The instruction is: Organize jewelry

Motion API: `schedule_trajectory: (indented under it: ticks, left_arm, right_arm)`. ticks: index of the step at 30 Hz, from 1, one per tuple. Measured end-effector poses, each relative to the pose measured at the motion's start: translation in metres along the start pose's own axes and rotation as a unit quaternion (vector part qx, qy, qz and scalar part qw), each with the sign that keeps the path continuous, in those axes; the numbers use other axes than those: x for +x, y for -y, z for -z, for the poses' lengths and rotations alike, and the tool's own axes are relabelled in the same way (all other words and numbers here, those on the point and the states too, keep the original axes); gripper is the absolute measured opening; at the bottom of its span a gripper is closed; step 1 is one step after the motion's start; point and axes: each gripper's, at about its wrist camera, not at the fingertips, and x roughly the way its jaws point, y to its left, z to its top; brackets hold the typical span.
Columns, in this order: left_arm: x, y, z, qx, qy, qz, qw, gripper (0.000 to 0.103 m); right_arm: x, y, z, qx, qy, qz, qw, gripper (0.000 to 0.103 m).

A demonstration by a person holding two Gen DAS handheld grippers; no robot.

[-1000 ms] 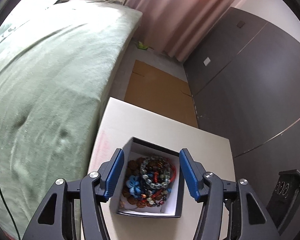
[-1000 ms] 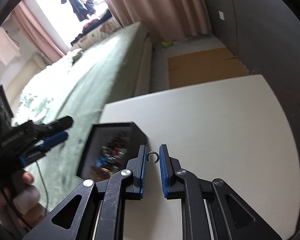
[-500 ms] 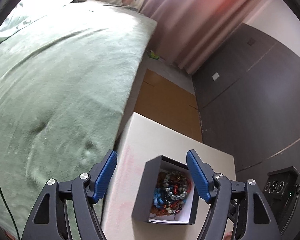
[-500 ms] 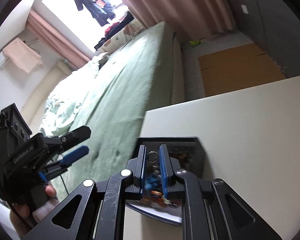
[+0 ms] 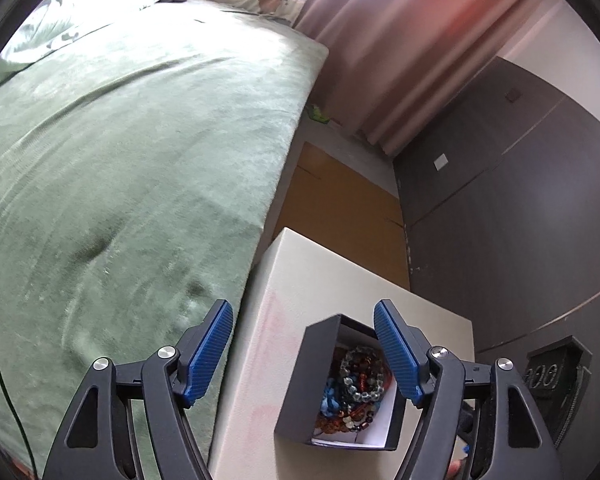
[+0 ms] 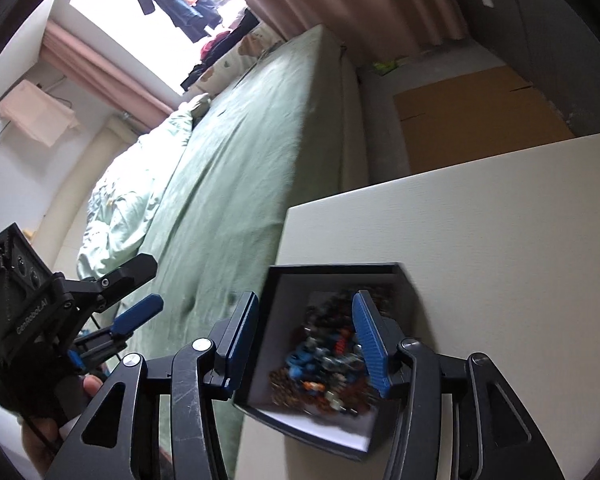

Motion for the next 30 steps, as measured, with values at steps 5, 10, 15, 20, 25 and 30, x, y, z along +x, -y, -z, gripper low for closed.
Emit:
schedule_trajectory:
  ticks: [5, 10, 15, 20, 25, 30]
  left_arm:
    - [-0.006, 0.018, 0.011, 0.032, 0.008, -0.003, 0.9995, 0.083]
    - [-0.014, 0.041, 0.028, 0.078, 0.019, -0.007, 0.9968, 0.085]
    - [-0.022, 0.063, 0.048, 0.115, 0.030, -0.015, 0.9928, 0.095]
    - [-0.037, 0.086, 0.069, 0.153, 0.052, -0.016, 0.9867, 0.102]
    - [-0.058, 0.100, 0.082, 0.162, 0.086, -0.012, 0.9830, 0.103]
    - [-0.076, 0.111, 0.095, 0.168, 0.108, -0.018, 0.9796, 0.103]
  right_arm:
    - [-0.031, 0.012, 0.002, 0.006, 0.018, 0.018, 1.000, 0.059]
    - [-0.067, 0.022, 0.007, 0.008, 0.041, 0.047, 0.998, 0.062]
    - [-0.094, 0.030, 0.011, 0.004, 0.052, 0.088, 0.995, 0.082]
    - [-0.124, 0.040, 0.016, 0.001, 0.061, 0.129, 0.990, 0.094]
    - [-0.154, 0.049, 0.025, 0.005, 0.079, 0.144, 0.986, 0.103]
    - [-0.177, 0.053, 0.038, 0.008, 0.087, 0.151, 0.985, 0.103]
